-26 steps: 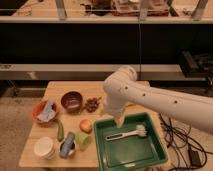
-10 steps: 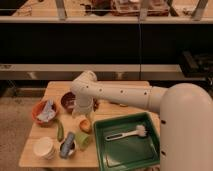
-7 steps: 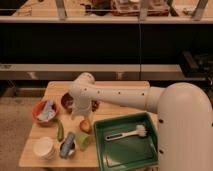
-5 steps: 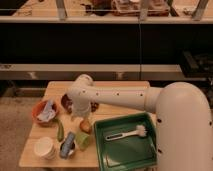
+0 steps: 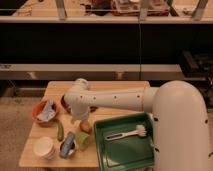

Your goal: Place apple in purple bowl

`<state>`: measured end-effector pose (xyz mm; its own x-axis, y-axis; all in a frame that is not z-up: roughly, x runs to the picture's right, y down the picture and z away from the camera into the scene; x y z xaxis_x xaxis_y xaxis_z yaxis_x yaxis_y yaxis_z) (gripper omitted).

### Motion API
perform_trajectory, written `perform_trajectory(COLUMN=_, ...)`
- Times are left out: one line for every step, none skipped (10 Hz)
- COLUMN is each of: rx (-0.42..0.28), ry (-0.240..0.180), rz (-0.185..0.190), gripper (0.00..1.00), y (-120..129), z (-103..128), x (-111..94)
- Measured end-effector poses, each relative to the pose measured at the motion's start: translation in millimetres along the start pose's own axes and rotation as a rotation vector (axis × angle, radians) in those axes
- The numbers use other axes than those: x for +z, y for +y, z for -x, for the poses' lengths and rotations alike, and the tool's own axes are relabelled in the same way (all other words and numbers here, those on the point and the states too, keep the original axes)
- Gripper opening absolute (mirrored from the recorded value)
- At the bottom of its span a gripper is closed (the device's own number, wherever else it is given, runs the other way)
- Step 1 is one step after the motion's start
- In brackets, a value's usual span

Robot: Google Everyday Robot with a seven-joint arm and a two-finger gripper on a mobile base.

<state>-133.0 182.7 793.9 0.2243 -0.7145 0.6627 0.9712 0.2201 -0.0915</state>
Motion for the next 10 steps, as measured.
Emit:
perform_trajectory(rx=0.0, ry=0.0, rz=0.006, gripper=0.65, y=2.4, z=-0.8, x=4.7)
perform_trajectory(rx=0.001, ry=0.0, rz=0.009, gripper=0.65, y=4.0, z=-1.4, x=8.4)
perform_trajectory(rx=0.004, ry=0.0, rz=0.01, gripper=0.65, y=5.1, z=-2.5, x=10.3)
perform_trajectory(rx=0.008, ry=0.0, rz=0.009, gripper=0.65, y=6.6, z=-5.0, x=13.9)
perform_trajectory(rx=0.011, ry=0.0, rz=0.014, gripper=0.65, y=8.3, z=-6.9, x=17.1)
perform_trajectory(rx=0.013, ry=0.003, rz=0.019, gripper=0.65, y=9.5, z=-9.0, x=19.8)
perform_trajectory(rx=0.026, ry=0.004, rz=0.022, gripper=0.65, y=10.8, z=-11.9, x=21.7)
perform_trajectory(rx=0.049, ry=0.005, rz=0.02, gripper=0.65, y=12.8, z=-17.8, x=22.4)
perform_trajectory(rx=0.064, ry=0.003, rz=0.014, gripper=0.65, y=13.8, z=-20.9, x=21.5)
perform_trajectory(rx=0.083, ry=-0.003, rz=0.006, gripper=0.65, y=14.1, z=-24.0, x=19.9)
